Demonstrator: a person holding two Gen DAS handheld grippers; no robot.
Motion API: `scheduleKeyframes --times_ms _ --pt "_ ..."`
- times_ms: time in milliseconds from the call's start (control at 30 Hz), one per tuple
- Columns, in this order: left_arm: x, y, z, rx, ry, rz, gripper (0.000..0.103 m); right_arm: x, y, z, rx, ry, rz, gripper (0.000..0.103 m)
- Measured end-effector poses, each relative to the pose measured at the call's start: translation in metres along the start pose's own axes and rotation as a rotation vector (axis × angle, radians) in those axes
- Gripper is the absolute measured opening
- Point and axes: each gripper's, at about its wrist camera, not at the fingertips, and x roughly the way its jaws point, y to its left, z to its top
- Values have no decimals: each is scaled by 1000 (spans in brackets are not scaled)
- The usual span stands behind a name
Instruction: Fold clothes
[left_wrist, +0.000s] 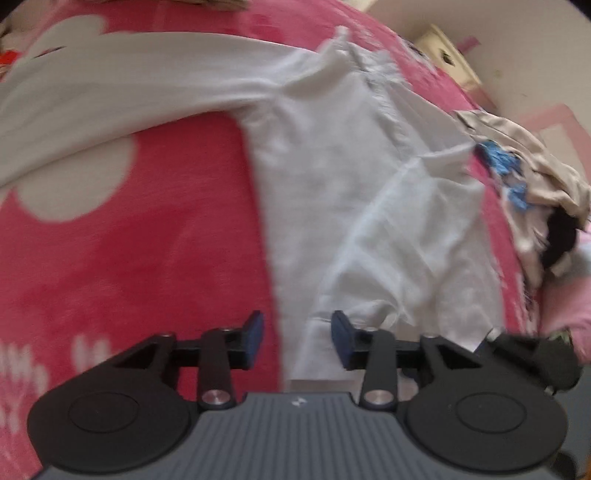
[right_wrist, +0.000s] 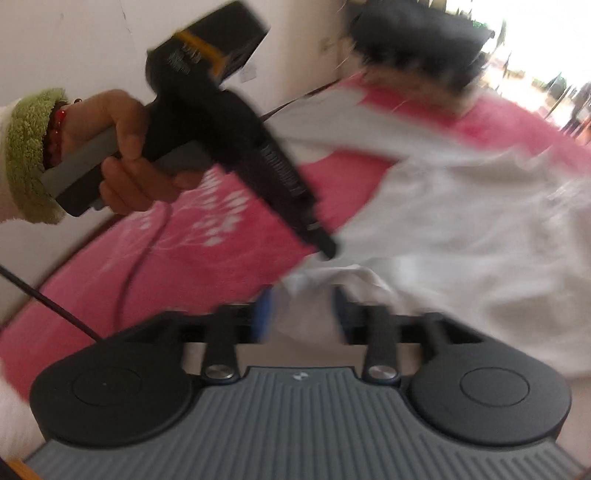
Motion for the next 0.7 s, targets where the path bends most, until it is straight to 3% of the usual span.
scheduleKeyframes --times_ms 100,200,300,400,500,700 --pt "-14 5 -2 -3 -65 -18 50 12 -3 -8 111 -16 83 50" --pt "-27 1 -2 42 -125 -20 53 -6 -15 -17 203 -90 163 50" --pt "-33 -8 0 79 -154 -13 53 -28 -31 -29 304 -183 183 50" --pt "-33 -15 2 91 -167 -4 53 -34 -61 -45 472 -236 109 48" --pt "-30 -24 3 119 -181 4 53 -22 -95 -58 659 -225 31 36" --pt "-20 -53 27 173 -184 31 53 31 -114 -79 762 -174 51 37"
